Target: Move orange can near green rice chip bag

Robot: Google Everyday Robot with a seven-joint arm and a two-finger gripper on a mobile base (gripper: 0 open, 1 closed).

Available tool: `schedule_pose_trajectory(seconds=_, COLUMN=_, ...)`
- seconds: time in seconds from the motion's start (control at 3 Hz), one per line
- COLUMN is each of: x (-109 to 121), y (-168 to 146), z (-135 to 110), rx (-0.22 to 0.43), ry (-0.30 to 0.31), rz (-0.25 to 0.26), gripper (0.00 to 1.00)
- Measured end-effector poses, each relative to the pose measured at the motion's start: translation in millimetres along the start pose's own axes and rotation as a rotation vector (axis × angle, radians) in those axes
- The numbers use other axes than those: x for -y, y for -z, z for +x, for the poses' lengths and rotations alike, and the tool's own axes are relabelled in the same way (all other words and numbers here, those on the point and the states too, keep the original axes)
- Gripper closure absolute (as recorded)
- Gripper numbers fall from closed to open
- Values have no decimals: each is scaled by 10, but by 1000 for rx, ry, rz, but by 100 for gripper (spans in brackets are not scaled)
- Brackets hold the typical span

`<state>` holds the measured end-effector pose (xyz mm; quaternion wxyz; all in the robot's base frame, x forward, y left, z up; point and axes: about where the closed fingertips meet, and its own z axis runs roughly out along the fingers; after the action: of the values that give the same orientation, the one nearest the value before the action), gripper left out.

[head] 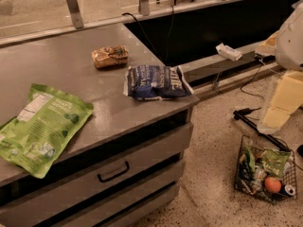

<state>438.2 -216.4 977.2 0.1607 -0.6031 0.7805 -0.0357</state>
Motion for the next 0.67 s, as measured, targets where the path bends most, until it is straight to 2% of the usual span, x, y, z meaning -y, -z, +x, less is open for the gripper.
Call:
schedule_pose_trajectory(seconds=0.33, x=34, y=1, z=-28, rx=11, ry=9, rz=6, gripper=0)
schedule_pose_trajectory(seconds=0.67, x=388, y=-110, z=-244, rx=20, ry=70, rz=25, gripper=0)
